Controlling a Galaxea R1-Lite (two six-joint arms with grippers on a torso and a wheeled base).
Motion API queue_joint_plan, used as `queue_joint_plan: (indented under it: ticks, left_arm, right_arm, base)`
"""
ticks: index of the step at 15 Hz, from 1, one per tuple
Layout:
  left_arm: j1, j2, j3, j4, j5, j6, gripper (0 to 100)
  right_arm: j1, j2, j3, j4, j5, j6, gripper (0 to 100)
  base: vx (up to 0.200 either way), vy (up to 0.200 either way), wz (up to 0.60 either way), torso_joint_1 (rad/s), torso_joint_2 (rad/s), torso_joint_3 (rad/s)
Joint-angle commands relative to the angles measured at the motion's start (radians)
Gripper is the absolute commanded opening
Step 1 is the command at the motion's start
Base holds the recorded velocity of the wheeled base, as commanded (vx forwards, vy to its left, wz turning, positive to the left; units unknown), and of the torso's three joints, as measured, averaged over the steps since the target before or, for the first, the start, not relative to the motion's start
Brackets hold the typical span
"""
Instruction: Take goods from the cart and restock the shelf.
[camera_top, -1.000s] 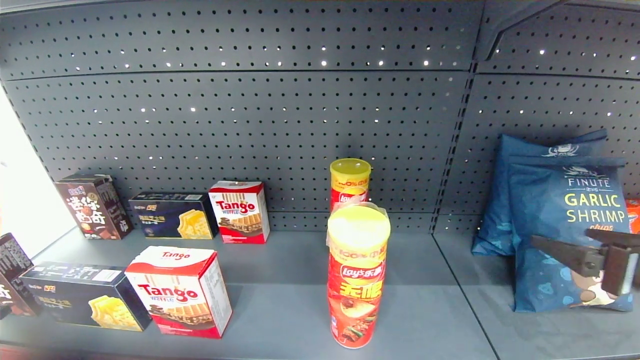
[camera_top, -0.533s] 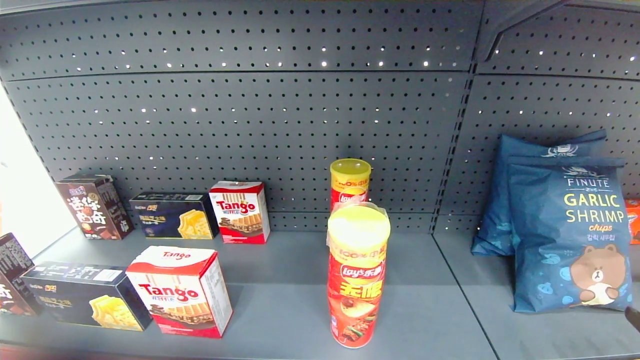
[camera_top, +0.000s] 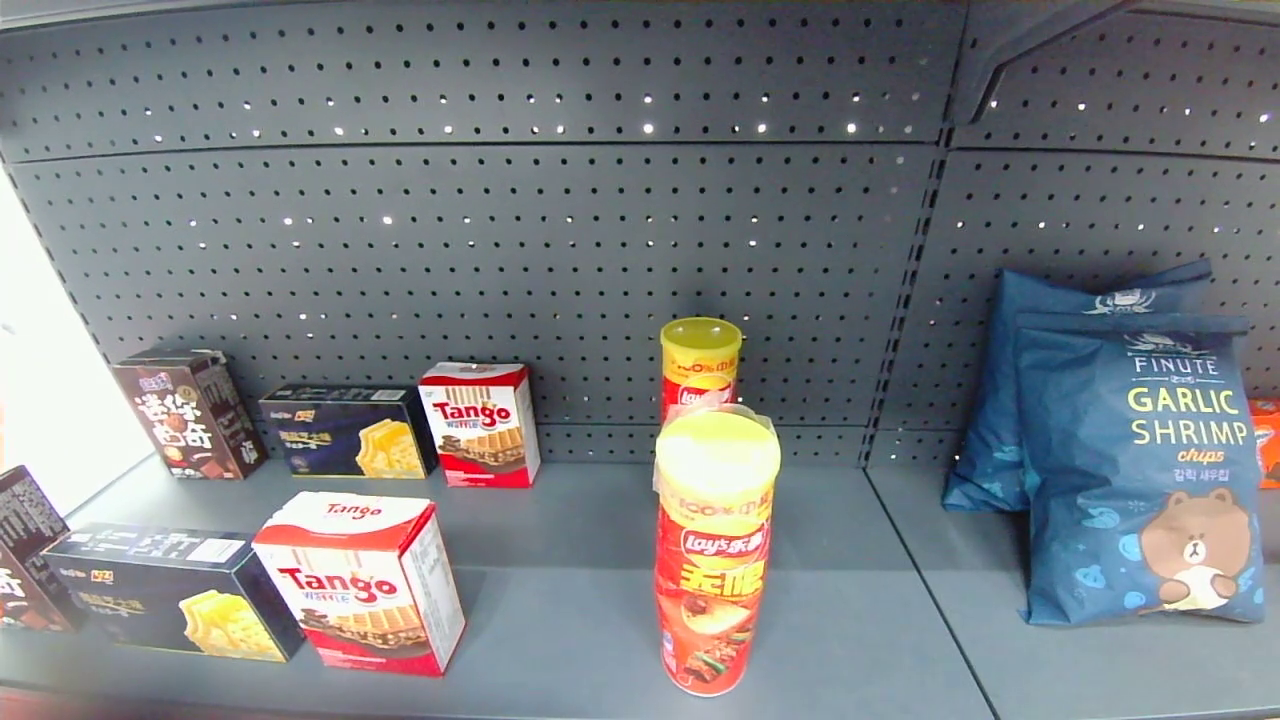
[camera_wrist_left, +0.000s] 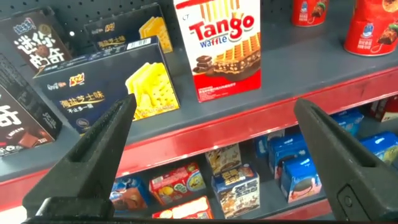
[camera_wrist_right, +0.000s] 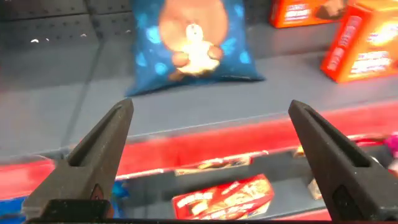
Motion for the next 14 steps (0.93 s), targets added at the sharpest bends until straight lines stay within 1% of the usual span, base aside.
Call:
queue_joint_plan:
  ticks: [1,2,3,4,6,9,10,11,12,13,14]
  left_arm:
    - [0.0,0.0,0.018,-0.01,0.001,0.0,100]
    - [0.0,0.0,0.022,-0.012,-0.001,0.0,100]
    - [0.0,0.0,0.042,-0.035,-0.001,0.0,100]
    - [0.0,0.0,0.076,-0.069,-0.002,0.0,100]
    - [0.0,0.0,0.104,-0.133,-0.001,-0.001,100]
    - [0.0,0.0,0.118,-0.155,0.012,-0.004,100]
    - [0.0,0.0,0.118,-0.155,0.01,-0.003,100]
    - [0.0,0.0,0.113,-0.156,0.01,-0.001,100]
    - [0.0,0.0,0.111,-0.156,0.012,-0.001,100]
    - [0.0,0.0,0.111,-0.159,0.015,0.0,100]
    - [0.0,0.0,0.105,-0.164,0.03,0.002,100]
  right_arm:
    - [-0.009,-0.107,0.069,-0.004,-0.022,-0.02,100]
    - [-0.009,-0.107,0.069,-0.002,-0.02,-0.022,100]
    - [-0.008,-0.107,0.069,0.027,0.072,-0.054,100]
    - [-0.008,-0.107,0.069,0.053,0.128,-0.065,100]
    - [-0.008,-0.105,0.069,0.049,0.096,-0.024,100]
    - [-0.003,-0.102,0.069,0.052,0.095,-0.024,100]
    - [0.058,-0.101,0.069,0.055,0.095,-0.024,100]
    - [0.176,-0.113,0.069,0.05,0.096,-0.028,100]
    - [0.161,-0.114,0.069,0.05,0.096,-0.025,100]
    - [0.12,-0.147,0.069,0.05,0.096,-0.025,100]
    - [0.109,-0.188,0.069,0.05,0.093,-0.02,100]
  base:
    - [0.0,0.0,0.0,0.0,0.0,0.0]
    - [0.0,0.0,0.0,0.0,0.0,0.0]
    - [0.0,0.0,0.0,0.0,0.0,0.0]
    - [0.0,0.0,0.0,0.0,0.0,0.0]
    - [0.0,0.0,0.0,0.0,0.0,0.0]
    - [0.0,0.0,0.0,0.0,0.0,0.0]
    - [0.0,0.0,0.0,0.0,0.0,0.0]
    - [0.0,0.0,0.0,0.0,0.0,0.0]
    - [0.0,0.0,0.0,0.0,0.0,0.0]
    - [0.0,0.0,0.0,0.0,0.0,0.0]
    - [0.0,0.0,0.0,0.0,0.0,0.0]
